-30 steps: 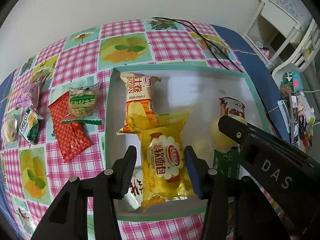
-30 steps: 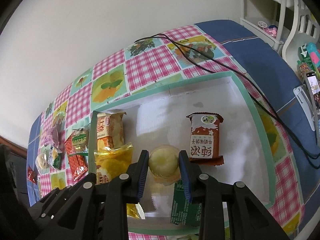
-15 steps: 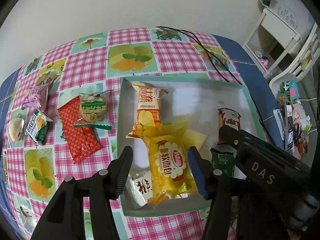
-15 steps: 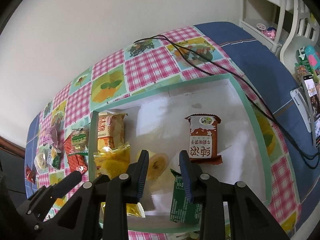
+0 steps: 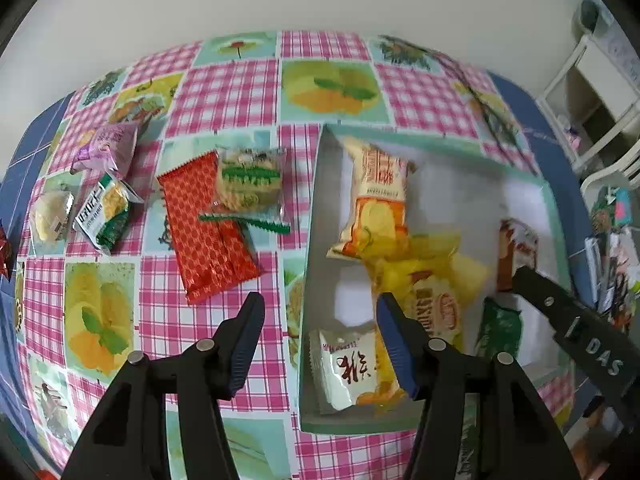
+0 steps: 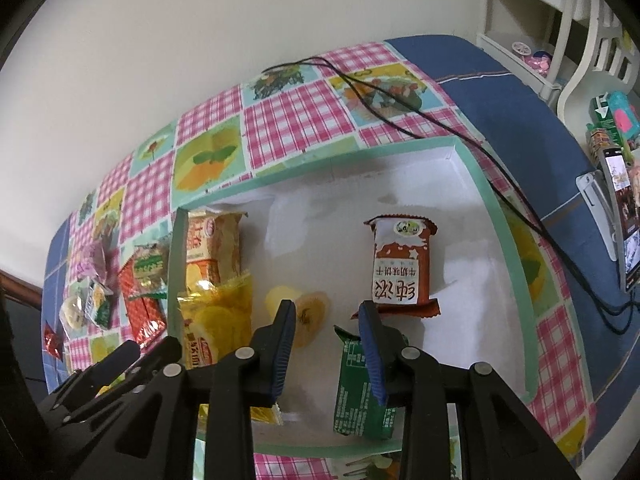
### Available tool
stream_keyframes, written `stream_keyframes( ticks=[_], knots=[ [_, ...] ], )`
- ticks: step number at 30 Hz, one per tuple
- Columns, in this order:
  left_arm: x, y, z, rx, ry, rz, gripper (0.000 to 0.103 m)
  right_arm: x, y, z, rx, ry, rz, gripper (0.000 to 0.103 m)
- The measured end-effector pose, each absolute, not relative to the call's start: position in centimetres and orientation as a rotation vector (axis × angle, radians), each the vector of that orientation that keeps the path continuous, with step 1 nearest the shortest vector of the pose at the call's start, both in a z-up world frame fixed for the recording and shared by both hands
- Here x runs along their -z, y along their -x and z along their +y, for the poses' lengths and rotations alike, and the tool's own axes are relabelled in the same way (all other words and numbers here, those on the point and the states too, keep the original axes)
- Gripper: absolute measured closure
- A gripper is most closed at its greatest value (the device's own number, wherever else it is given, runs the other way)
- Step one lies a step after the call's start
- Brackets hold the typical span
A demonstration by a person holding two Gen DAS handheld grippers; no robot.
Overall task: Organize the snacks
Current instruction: 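Lower both snacks into the tray and open both tools, then withdraw both tools from the tray back over the remaining snacks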
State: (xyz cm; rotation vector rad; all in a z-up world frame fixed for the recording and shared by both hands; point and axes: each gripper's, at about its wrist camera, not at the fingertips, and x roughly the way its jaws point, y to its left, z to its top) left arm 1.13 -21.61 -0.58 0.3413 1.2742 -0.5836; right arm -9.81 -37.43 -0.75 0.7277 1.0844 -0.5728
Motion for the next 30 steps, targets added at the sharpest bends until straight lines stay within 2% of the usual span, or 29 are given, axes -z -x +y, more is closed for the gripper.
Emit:
stream_keyframes(
  ticks=[16, 17, 18, 20, 22, 24, 28, 30],
  knots=[
    [1.1, -0.1, -23.2, 0.635, -0.371, 1.281, 0.043, 0.5, 9.8, -37.4, 0.583, -0.716, 1.09, 0.066],
    [1.0, -0.4, -22.8, 0.624, -0.359, 1.284, 0.038, 0.5, 9.7, -37.4, 0.583, -0.712, 1.09, 0.064],
    [1.0, -0.7, -22.4, 0.611, -0.346, 1.286, 0.034, 0.5, 9.7, -37.4, 0.584, -0.71, 1.09, 0.051],
    [0.9, -1.5, -21.6, 0.586, -0.326, 1.285, 0.034, 0.5, 9.6, -37.3, 0.583, -0.703, 1.089, 0.036],
    [0.8, -1.9, -21.1, 0.564, -0.318, 1.283, 0.033, 0.5, 9.4, -37.1, 0.574, -0.694, 1.092, 0.036],
    [0.9, -2.4, -20.6, 0.538, -0.317, 1.276, 0.02, 0.5, 9.2, -36.8, 0.566, -0.689, 1.093, 0.031],
    [0.9, -3.1, -19.6, 0.5, -0.309, 1.264, 0.018, 0.5, 8.6, -36.1, 0.556, -0.663, 1.097, 0.023],
    [0.8, -3.4, -19.1, 0.483, -0.303, 1.256, 0.01, 0.5, 8.3, -35.8, 0.547, -0.657, 1.097, 0.019]
  ],
)
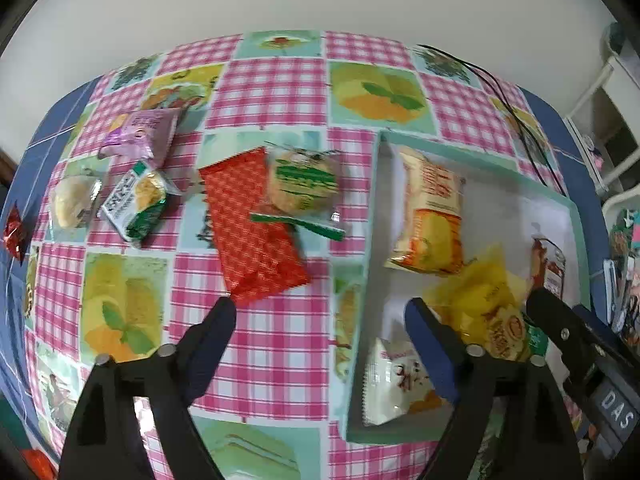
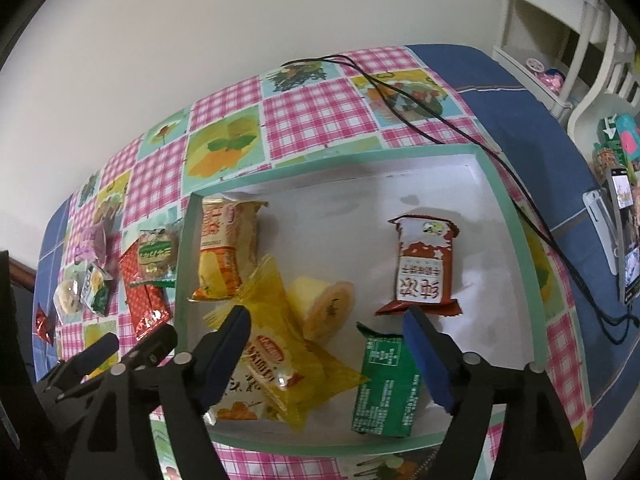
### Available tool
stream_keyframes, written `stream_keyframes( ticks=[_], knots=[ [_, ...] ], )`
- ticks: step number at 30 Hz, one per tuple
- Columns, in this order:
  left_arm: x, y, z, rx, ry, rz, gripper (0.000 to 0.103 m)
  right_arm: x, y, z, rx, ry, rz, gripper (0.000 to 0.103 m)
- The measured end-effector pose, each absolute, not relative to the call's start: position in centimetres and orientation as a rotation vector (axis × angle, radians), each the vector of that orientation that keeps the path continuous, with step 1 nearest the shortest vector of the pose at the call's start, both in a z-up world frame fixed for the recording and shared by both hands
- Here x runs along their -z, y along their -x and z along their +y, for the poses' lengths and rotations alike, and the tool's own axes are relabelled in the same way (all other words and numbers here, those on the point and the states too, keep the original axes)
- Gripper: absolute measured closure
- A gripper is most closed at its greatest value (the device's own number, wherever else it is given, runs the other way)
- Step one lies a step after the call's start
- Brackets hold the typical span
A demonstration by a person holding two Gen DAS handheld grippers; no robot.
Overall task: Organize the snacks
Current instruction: 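Withdraw both tools from the tray back over the remaining snacks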
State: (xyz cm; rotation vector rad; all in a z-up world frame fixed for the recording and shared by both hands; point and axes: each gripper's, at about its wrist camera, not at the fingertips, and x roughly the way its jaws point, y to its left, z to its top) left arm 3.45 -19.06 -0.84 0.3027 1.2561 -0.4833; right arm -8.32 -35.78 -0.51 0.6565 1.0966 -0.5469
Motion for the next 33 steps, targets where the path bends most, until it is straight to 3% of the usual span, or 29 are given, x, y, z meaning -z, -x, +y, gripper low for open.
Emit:
stream_keyframes(
  ticks=[12, 33],
  knots=[
    [0.4, -5.0, -16.7, 0.446, -0.278, 1.234, 0.007, 0.2, 7.0, -33.9, 0.544, -0.598, 1.099, 0.0],
    [-1.0, -8.7, -10.7, 0.399, -0.287, 1.206, 0.007, -0.9, 2.3, -27.9, 0.49, -0.515, 1.122, 0.0]
  ],
)
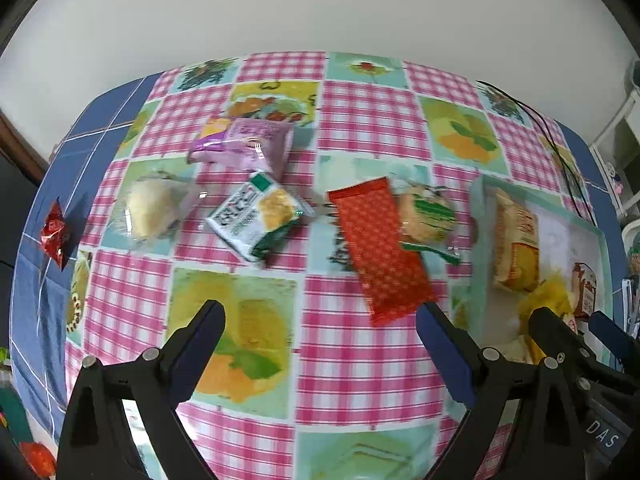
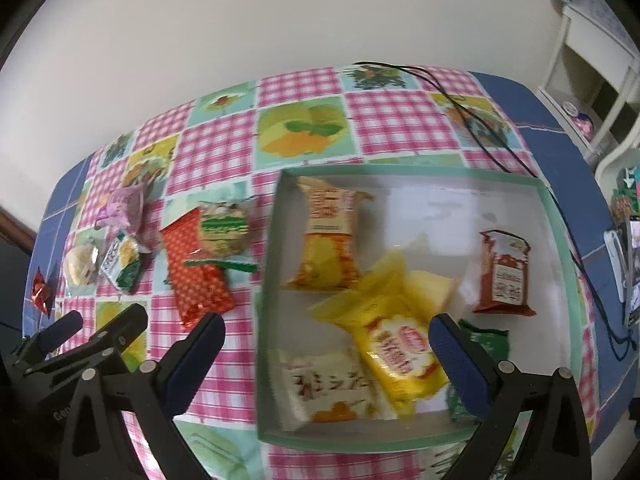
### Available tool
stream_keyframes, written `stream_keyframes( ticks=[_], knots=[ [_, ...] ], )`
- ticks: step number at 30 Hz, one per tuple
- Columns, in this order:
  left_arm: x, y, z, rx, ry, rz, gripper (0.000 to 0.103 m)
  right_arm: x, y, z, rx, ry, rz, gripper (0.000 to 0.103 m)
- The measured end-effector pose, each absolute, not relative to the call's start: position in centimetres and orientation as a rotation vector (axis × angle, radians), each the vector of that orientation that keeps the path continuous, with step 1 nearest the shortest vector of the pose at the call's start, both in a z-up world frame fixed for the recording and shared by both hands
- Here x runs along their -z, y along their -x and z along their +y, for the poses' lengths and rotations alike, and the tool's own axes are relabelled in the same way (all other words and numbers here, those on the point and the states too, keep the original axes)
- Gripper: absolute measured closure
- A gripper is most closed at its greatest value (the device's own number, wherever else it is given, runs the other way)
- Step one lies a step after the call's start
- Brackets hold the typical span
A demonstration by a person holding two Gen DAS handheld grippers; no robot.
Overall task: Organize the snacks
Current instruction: 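Withdraw both tools from the tray back over the remaining snacks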
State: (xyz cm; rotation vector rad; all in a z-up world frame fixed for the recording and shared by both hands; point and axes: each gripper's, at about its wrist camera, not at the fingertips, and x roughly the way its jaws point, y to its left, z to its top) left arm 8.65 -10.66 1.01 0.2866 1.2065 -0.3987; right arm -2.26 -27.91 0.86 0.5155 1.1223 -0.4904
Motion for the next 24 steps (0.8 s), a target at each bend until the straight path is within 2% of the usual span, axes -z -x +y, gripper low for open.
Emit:
stream_keyframes(
  ticks=[24],
  knots=[
    [0.7, -13.0, -2.2, 0.302, -0.183, 1.279, 0.007, -0.5, -3.8, -20.0, 0.351, -0.483, 1.121, 0.0]
  ],
)
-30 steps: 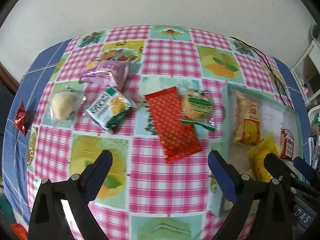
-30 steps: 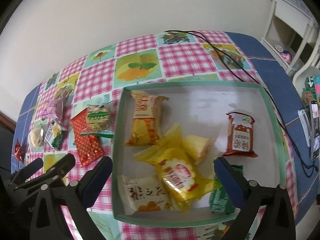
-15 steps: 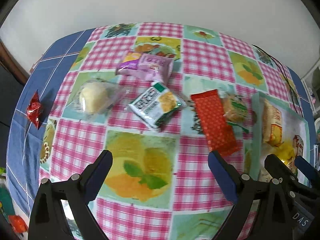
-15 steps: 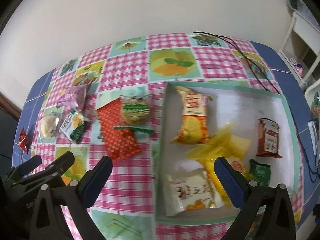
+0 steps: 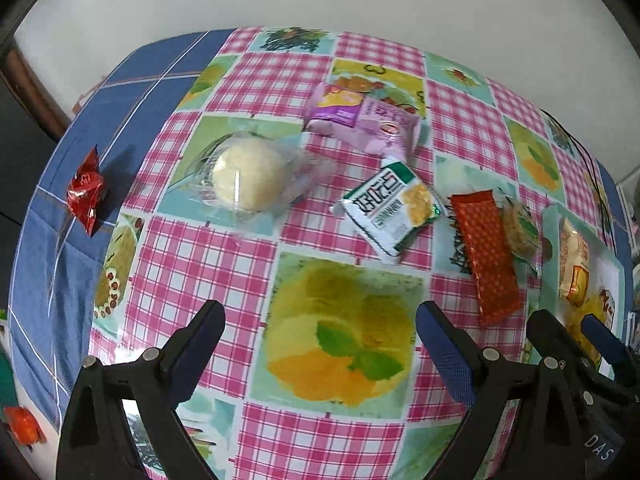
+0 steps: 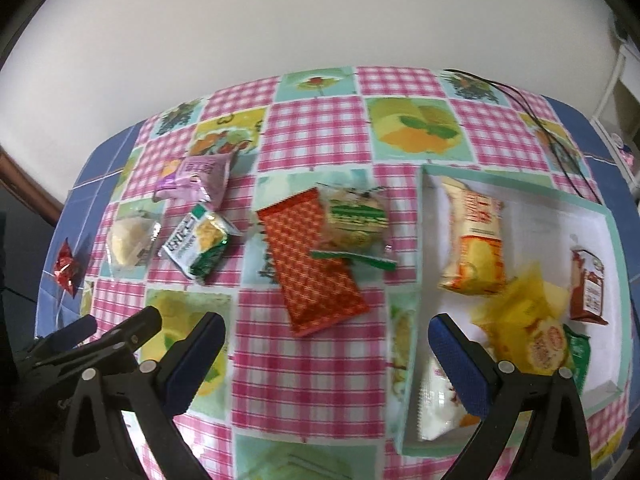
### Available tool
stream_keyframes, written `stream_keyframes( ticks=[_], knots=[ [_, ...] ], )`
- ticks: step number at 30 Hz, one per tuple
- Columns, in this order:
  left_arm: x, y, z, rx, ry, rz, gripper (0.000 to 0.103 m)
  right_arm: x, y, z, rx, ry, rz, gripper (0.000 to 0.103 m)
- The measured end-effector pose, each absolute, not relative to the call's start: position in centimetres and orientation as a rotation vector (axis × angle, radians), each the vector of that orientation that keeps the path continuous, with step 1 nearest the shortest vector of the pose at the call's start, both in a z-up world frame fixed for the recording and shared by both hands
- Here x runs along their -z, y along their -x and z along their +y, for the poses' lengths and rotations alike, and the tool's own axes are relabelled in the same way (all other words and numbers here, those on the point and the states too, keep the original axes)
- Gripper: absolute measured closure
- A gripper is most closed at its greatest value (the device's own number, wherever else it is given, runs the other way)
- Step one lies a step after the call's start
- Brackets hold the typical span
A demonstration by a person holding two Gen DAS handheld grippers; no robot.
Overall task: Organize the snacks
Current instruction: 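Withdraw both tools from the tray back over the remaining snacks, then grasp the red Nice candy pack with the left tool while the right tool grasps the red patterned wafer pack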
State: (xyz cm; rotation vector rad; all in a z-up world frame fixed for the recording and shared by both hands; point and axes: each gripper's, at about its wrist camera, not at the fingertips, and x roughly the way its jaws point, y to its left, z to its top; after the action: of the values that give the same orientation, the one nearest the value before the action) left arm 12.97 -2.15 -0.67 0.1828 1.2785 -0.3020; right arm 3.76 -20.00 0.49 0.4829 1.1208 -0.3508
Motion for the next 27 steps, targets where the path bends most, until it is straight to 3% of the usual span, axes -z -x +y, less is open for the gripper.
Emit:
stream_keyframes(
  ticks=[8, 17, 27],
  knots=[
    [1.2, -14.5, -0.2, 0.255, -0.129, 1.291, 0.007, 0.3, -5.4, -18.8, 0.312, -0.464, 1.114, 0.002],
    [0.5, -18.4, 3.4, 0.224, -0.136, 1.237, 0.007, 2.0, -7.0, -19.2, 0.309, -0.448, 1.135, 0.023],
    [-0.8, -25.1, 13.0, 0.083, -0.172, 1.178, 0.007, 3.6, -8.2, -19.6, 0.328, -0.444, 1.16, 0.024]
  ],
)
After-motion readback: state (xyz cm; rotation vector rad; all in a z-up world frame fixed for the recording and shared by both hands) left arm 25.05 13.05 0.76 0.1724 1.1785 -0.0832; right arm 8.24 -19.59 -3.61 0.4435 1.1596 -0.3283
